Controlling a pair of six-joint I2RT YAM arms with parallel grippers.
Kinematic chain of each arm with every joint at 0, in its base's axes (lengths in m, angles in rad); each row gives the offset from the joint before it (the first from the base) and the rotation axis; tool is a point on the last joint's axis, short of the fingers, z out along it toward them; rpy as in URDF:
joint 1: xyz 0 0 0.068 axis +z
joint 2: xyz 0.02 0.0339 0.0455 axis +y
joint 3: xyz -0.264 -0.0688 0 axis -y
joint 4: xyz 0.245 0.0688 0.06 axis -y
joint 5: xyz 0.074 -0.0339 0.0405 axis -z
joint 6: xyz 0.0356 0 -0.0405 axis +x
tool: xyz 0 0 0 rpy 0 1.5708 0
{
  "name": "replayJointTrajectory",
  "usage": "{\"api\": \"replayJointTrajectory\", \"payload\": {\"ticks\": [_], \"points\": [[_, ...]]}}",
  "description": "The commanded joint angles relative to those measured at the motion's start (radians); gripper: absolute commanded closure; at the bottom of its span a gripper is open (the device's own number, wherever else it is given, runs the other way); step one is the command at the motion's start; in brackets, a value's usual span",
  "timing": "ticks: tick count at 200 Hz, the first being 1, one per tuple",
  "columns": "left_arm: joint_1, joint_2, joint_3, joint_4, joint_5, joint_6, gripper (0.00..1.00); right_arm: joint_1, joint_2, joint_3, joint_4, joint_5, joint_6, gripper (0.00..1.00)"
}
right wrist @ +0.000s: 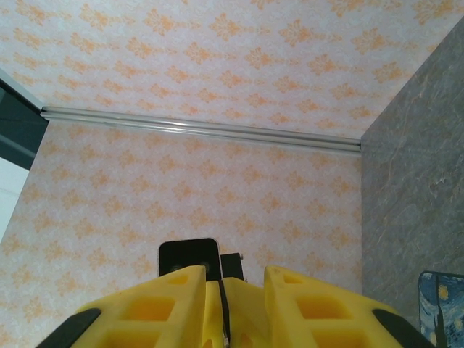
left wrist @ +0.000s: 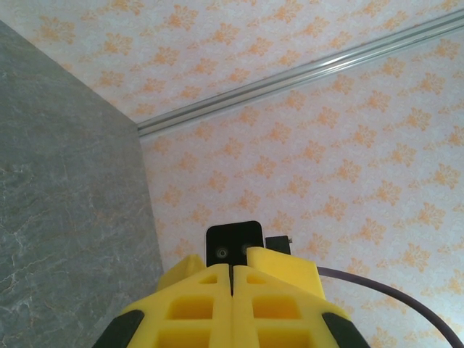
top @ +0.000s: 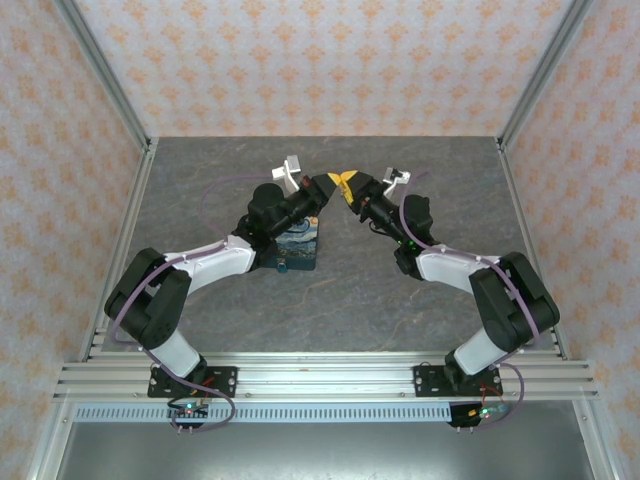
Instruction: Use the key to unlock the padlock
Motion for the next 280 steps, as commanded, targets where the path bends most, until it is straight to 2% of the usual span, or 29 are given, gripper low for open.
{"api": "replayJointTrajectory", "payload": {"ticks": [1,145,231,280], "points": [[-0.006,-0.002,0.017,0.012,0.005,0.002,1.0,-0.002,-0.006,-0.011,0.047,-0.026,-0.012,0.74],[-0.006,0.012,0.02,-0.009,-0.015,-0.005,1.0,0.01,-0.065,-0.099,0.076,-0.013,-0.011,0.79],[-0.008,0.014,0.022,-0.014,-0.011,-0.007,1.0,0.031,-0.043,-0.064,0.062,-0.023,-0.016,0.81],[-0.01,0.011,0.018,-0.011,-0.011,-0.007,1.0,0.034,-0.041,-0.055,0.049,-0.013,-0.023,0.85]]}}
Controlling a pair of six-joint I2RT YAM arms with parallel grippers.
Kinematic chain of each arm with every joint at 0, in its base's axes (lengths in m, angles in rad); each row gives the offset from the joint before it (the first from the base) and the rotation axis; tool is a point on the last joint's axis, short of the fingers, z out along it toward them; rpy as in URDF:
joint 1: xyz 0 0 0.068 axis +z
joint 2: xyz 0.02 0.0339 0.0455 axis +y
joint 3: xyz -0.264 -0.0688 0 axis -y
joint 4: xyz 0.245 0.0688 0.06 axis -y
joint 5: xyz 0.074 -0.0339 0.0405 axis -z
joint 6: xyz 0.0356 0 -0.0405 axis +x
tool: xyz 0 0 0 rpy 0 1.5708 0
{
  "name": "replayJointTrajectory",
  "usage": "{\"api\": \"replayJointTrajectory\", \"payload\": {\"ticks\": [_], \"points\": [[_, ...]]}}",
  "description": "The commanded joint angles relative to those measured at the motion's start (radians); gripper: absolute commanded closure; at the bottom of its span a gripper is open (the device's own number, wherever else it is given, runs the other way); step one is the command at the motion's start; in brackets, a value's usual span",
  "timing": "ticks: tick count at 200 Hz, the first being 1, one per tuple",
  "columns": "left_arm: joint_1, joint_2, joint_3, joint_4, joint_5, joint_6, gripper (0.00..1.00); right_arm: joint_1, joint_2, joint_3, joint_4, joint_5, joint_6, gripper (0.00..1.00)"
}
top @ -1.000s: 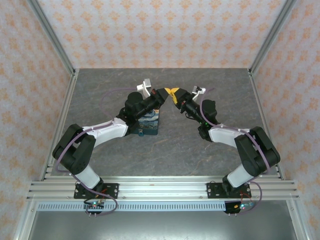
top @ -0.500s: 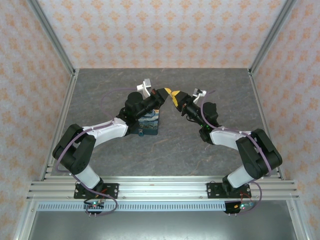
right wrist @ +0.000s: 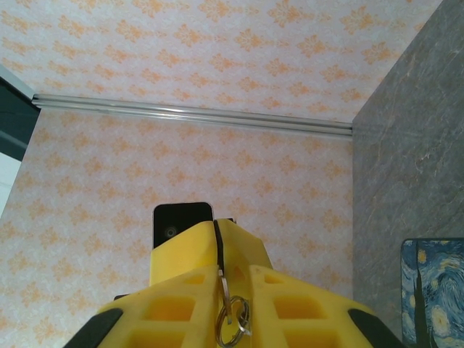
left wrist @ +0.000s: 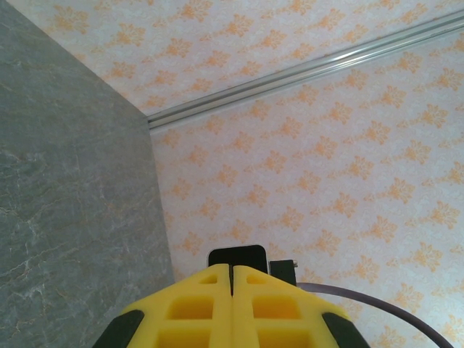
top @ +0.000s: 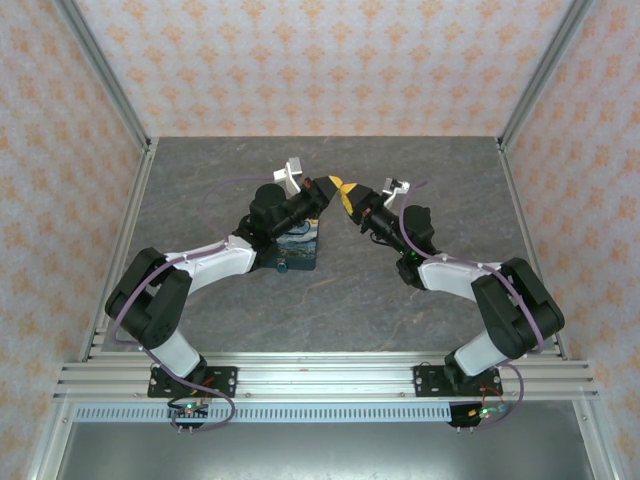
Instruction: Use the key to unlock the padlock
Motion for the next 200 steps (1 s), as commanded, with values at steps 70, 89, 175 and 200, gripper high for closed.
{"api": "replayJointTrajectory", "payload": {"ticks": [70,89,175,200], "points": [[-0.006,-0.013,-0.001,0.019,-0.016,-0.009,1.0,-0.001,-0.002,0.026,-0.001,0.019,-0.032,1.0],[-0.005,-0.03,0.003,-0.02,-0.023,-0.003,0.95,-0.011,-0.009,0.005,0.0,0.014,-0.034,1.0],[0.113,-0.238,-0.037,-0.407,-0.055,0.115,0.21,-0.029,-0.151,-0.099,-0.178,-0.042,-0.161,1.0],[0.19,-0.342,-0.088,-0.625,-0.092,0.207,0.18,-0.03,-0.203,-0.121,-0.279,-0.039,-0.214,1.0]]}}
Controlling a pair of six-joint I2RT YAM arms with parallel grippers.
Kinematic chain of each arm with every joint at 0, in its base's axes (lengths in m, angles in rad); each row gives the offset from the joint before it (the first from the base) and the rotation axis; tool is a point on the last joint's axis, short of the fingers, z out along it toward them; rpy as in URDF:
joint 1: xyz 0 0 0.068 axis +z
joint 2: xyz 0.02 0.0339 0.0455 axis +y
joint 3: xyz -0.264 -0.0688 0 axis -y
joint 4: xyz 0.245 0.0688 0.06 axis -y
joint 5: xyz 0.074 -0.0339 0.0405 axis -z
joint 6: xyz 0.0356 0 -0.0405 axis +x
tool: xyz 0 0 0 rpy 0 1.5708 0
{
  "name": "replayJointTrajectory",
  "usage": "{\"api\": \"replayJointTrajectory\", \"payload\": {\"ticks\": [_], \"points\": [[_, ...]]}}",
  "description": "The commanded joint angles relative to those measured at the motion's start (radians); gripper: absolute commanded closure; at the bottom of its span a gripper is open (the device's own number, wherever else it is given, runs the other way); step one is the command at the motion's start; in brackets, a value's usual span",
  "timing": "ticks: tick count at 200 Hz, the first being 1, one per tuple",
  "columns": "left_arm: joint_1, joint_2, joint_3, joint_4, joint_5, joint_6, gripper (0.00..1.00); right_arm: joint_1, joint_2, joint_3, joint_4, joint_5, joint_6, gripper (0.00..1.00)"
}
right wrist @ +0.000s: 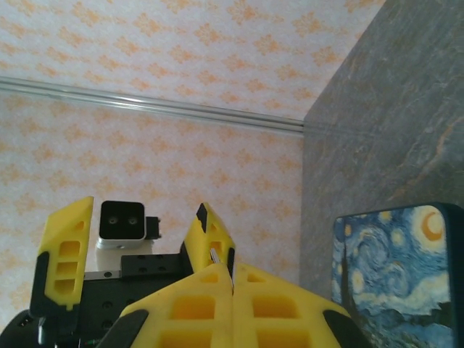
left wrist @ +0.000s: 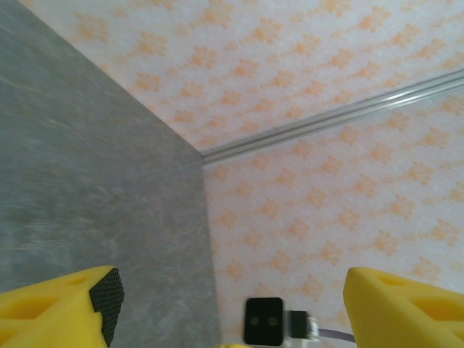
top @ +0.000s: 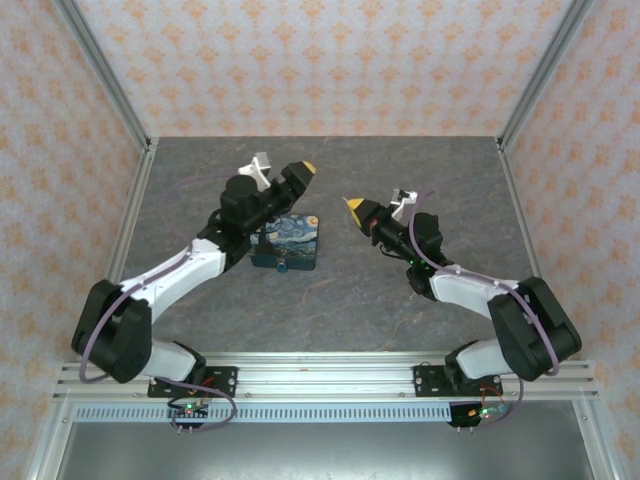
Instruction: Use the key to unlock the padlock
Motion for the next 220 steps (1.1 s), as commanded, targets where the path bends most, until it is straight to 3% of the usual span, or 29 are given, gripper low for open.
{"api": "replayJointTrajectory", "payload": {"ticks": [1,43,67,104,157,220], "points": [[0.06,-0.092,-0.056,-0.266,-0.053,0.121,0.18,-0.002,-0.058,-0.021,-0.103,-0.016,-0.089,1.0],[0.224,-0.208,-0.125,-0.635,-0.16,0.25,0.17,-0.001,-0.129,-0.046,-0.26,0.027,-0.17,1.0],[0.281,-0.2,-0.156,-0.721,-0.182,0.274,0.17,-0.002,-0.145,-0.06,-0.299,0.046,-0.189,1.0],[0.286,-0.142,-0.219,-0.651,-0.168,0.289,0.17,-0.001,-0.15,-0.073,-0.329,0.037,-0.202,1.0],[0.274,-0.093,-0.289,-0.419,-0.028,0.312,0.17,-0.001,-0.163,-0.088,-0.357,0.044,-0.212,1.0],[0.14,-0.062,-0.34,-0.297,-0.023,0.24,0.17,-0.002,-0.148,-0.091,-0.361,0.036,-0.229,1.0]]}}
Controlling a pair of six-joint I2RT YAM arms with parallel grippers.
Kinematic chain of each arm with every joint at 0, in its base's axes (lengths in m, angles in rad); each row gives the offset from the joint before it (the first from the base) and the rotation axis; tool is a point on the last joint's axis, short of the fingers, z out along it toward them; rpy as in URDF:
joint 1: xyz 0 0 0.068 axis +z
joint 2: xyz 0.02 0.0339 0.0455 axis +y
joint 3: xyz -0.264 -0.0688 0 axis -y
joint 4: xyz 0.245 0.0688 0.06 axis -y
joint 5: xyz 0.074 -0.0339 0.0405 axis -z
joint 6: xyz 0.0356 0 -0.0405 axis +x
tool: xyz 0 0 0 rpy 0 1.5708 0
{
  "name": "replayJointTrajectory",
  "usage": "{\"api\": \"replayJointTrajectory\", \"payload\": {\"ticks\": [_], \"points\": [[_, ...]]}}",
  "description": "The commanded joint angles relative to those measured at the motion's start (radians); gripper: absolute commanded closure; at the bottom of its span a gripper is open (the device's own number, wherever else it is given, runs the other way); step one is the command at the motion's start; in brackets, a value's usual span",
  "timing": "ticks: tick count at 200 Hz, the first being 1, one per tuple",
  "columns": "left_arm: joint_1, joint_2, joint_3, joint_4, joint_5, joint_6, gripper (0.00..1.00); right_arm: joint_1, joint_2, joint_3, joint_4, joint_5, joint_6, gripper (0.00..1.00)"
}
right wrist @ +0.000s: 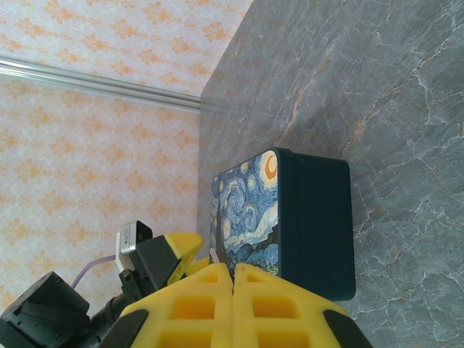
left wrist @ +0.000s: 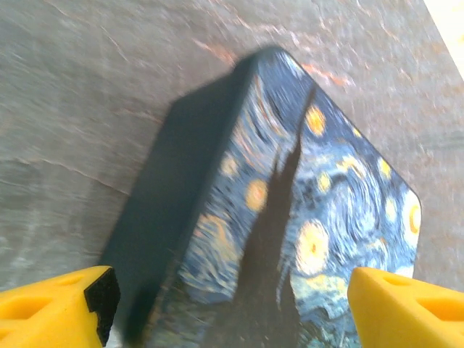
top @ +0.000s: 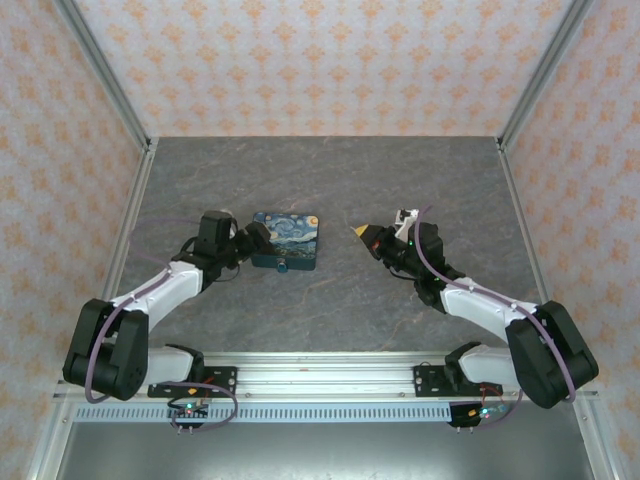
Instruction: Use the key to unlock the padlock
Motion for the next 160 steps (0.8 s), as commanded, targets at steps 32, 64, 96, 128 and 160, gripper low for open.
{"api": "replayJointTrajectory", "payload": {"ticks": [32,64,96,128,160], "points": [[-0.169,0.035,-0.064,0.185,-0.042,-0.122,0.17,-0.001,-0.01,-0.008,-0.022,0.012,-0.038,1.0],[-0.221,0.057,-0.049,0.227,-0.085,-0.173,0.17,-0.002,-0.004,-0.002,-0.038,0.034,-0.039,1.0],[-0.22,-0.004,0.001,0.064,-0.149,-0.066,0.16,-0.002,-0.002,0.004,-0.032,0.031,-0.029,1.0],[-0.226,-0.122,0.02,-0.109,-0.153,0.044,0.06,-0.002,0.023,0.036,-0.034,0.027,-0.03,1.0],[-0.32,-0.201,0.051,-0.243,-0.23,0.11,0.0,-0.002,0.11,0.105,0.001,0.006,-0.024,1.0]]}}
